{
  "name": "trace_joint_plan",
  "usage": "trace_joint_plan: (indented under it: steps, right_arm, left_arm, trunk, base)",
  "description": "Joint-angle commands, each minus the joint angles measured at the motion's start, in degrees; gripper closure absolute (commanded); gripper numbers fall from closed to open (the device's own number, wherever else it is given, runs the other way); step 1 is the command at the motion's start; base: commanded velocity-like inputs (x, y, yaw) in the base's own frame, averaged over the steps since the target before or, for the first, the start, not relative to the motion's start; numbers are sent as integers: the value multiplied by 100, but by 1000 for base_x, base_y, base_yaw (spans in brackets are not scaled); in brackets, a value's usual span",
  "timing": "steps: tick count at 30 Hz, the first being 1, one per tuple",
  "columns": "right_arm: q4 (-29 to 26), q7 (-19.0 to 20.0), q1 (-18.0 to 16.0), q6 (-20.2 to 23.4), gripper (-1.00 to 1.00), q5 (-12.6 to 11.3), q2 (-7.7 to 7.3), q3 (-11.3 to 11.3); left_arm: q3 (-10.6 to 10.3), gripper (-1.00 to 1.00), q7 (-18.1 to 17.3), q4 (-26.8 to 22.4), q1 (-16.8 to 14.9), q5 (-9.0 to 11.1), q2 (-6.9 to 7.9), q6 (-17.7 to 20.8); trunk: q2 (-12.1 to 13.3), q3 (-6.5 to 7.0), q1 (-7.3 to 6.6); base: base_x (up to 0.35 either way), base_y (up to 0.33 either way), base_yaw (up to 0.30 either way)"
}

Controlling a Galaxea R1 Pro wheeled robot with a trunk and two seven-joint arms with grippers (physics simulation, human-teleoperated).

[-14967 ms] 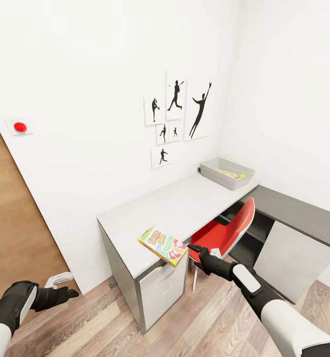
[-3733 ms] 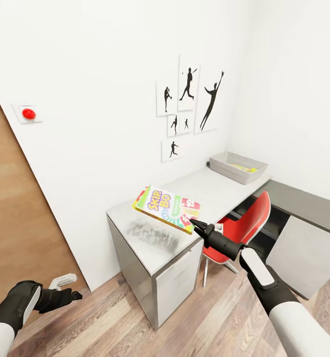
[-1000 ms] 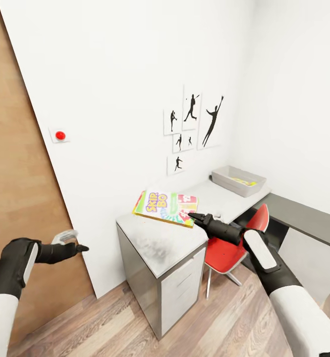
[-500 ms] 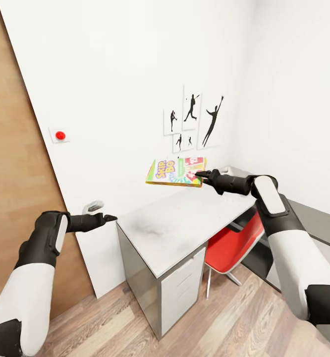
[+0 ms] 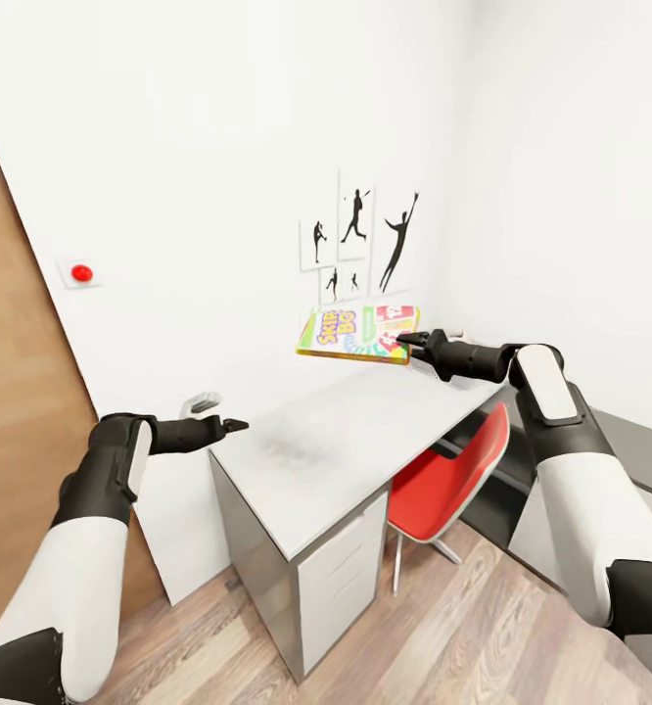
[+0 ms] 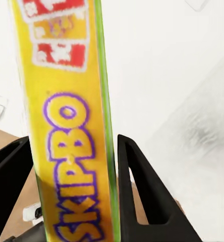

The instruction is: Put all the toys in the child's room - the three board games (two on the bed and one on the table), the two jigsaw puzzles on the table, and the tennis ball on the table - inside the toy box on the table in the child's room.

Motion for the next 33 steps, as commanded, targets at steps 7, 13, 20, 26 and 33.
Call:
trace_joint_plan:
  steps: [7,13,20,26,33]
  right_arm:
    - [-36,-47,-26,19,100,-64,10,-8]
    - [-42,-47,-29,19,100,-68,10,-9]
    - [-47,-49,-48,19,100,-75,10,-11]
    - [-46,-48,-41,15,100,-77,30,-11]
    - [-66,-48,-53,11,100,-63,35,-9]
  left_arm:
    - [16,-100,-58,-191,-7,-61,-6,30]
    - [21,-100,-66,-245,-8,-61,-11,44]
    - [21,-100,-67,-273,-14,-61,-26,56]
    - [21,-100,-67,-279,-16,-61,-29,65]
    - [21,-100,-67,-280,-24,-61,-29,66]
  trunk:
    - [-13,2,6]
    - [-13,2,6]
    - [-13,17,6]
    - [-13,21,6]
    - [-13,21,6]
  base:
    - [183,-145,-105]
    - [248,-151,-1]
    - [168,-251,-134]
    - [23,-338,-95]
    - [77,-345,23]
